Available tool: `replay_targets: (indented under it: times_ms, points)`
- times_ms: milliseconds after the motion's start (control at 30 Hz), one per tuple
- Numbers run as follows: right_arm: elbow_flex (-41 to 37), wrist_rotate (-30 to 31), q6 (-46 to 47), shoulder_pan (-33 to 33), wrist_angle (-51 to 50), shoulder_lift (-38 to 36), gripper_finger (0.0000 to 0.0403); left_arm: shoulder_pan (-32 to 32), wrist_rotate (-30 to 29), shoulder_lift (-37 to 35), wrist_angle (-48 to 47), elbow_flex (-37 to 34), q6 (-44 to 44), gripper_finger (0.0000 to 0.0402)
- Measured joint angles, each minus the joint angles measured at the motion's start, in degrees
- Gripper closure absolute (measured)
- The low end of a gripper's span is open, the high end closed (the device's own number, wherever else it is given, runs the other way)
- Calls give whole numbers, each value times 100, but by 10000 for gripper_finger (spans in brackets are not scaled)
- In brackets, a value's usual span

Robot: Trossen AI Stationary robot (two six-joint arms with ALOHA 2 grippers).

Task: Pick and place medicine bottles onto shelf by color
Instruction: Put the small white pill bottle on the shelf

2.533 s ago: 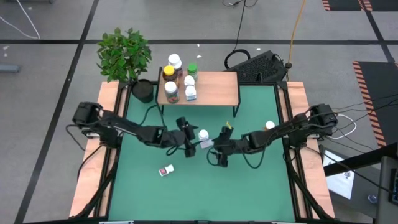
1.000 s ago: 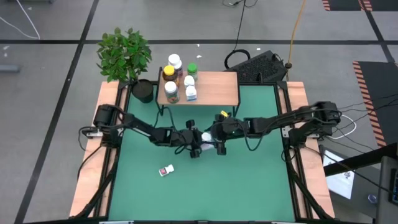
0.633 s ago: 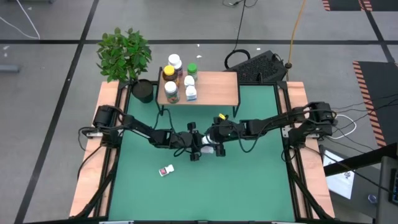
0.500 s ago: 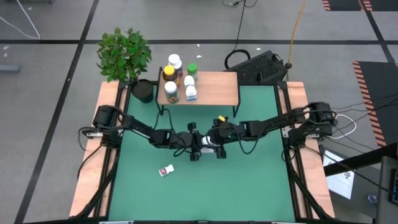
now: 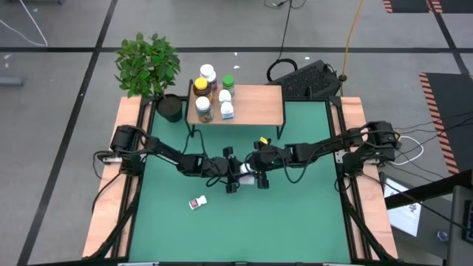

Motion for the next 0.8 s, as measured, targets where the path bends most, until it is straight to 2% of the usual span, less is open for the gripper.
replay_targets:
  times_ms: [133, 267, 433, 567, 633, 800]
  points:
    - [0, 13, -7, 4, 4, 0, 222, 6, -1, 0, 55, 0, -182, 188]
    - [0, 19, 52, 8, -19, -1, 226, 6, -7, -91, -24, 1, -398, 138]
    - [7, 18, 100, -24, -115, -110, 230, 6, -24, -774, -958, 0, -402, 90]
    - [111, 31, 63, -116, -519, -304, 227, -10, -75, -1426, -1572, 2, -697, 79]
    - [387, 32, -10, -186, -909, -422, 227, -60, -109, -1558, -1464, -52, -928, 78]
    - [1388, 183, -435, -414, -2273, -555, 228, -307, -177, -1613, -1194, -241, -886, 78]
